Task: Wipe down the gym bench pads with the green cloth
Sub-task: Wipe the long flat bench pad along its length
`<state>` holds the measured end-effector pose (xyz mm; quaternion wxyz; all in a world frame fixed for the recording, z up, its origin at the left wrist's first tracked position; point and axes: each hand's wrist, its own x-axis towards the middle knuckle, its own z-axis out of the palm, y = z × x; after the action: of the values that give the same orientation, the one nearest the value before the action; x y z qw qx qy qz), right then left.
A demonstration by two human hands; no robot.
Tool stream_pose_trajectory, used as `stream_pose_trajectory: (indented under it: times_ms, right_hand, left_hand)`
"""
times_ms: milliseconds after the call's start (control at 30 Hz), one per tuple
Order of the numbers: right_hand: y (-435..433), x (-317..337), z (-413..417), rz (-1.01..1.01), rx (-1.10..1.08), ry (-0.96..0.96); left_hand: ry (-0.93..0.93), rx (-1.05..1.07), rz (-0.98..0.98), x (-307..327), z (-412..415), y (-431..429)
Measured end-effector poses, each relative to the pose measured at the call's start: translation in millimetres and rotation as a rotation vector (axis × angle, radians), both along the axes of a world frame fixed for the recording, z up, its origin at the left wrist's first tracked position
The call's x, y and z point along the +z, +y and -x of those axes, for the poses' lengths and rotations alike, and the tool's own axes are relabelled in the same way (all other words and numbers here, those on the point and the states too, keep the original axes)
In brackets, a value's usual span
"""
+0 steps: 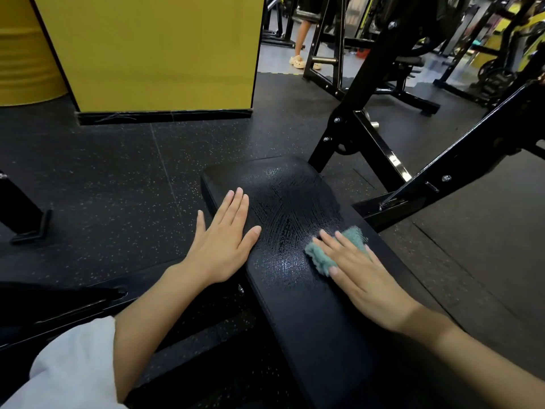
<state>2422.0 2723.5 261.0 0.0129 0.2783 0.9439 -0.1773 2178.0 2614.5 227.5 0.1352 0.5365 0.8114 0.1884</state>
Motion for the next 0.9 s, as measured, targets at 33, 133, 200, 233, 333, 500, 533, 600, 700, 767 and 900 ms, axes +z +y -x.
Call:
stream_pose_trajectory:
  times_ms: [33, 133, 200, 233, 333, 500, 533, 600, 700, 767, 900]
  right_hand:
    - [-2.9, 0.1, -8.3, -0.002, 0.001, -0.006]
    - [7.6, -2.5, -8.0, 0.001, -0.024, 0.009]
    - [28.2, -5.5, 5.0, -0.014, -0.056, 0.034]
    - [41.6, -7.9, 13.1, -0.031, -0.073, 0.034]
    - [80.2, -12.3, 39.3, -0.085, -0.116, 0.009]
    - [114.1, -14.6, 67.3, -0.1, -0.109, 0.043]
    - [119.0, -14.7, 71.5, -0.091, -0.106, 0.046]
    - [128.1, -14.6, 80.3, -0.061, -0.115, 0.042]
    - [133.1, -11.2, 92.0, -0.032, -0.159, 0.025]
    - [129.1, -9.5, 94.7, -0.042, -0.174, 0.02]
    - [108.0, -7.9, 80.7, -0.117, -0.142, 0.001]
  left_hand:
    - [-0.004, 0.002, -0.006, -0.2, -0.1, -0.1]
    - [-0.014, 0.003, -0.011, 0.0, -0.2, 0.1]
    - [-0.022, 0.002, -0.013, 0.6, -0.7, -0.2]
    - [-0.022, 0.002, -0.014, 0.5, -0.8, -0.5]
    - [-0.014, 0.005, -0.01, 0.5, -1.3, -0.8]
    - [-0.009, 0.007, -0.007, 0.3, -2.4, 0.0]
    - [-0.007, 0.004, -0.004, 0.3, -2.2, 0.0]
    - [0.001, -0.004, 0.009, 0.2, -1.8, 0.4]
    - [0.01, 0.002, 0.016, 0.4, -1.4, 1.0]
    - [0.009, 0.007, 0.014, 0.6, -1.2, 0.8]
    - [0.007, 0.011, 0.016, 1.4, -1.5, 0.3]
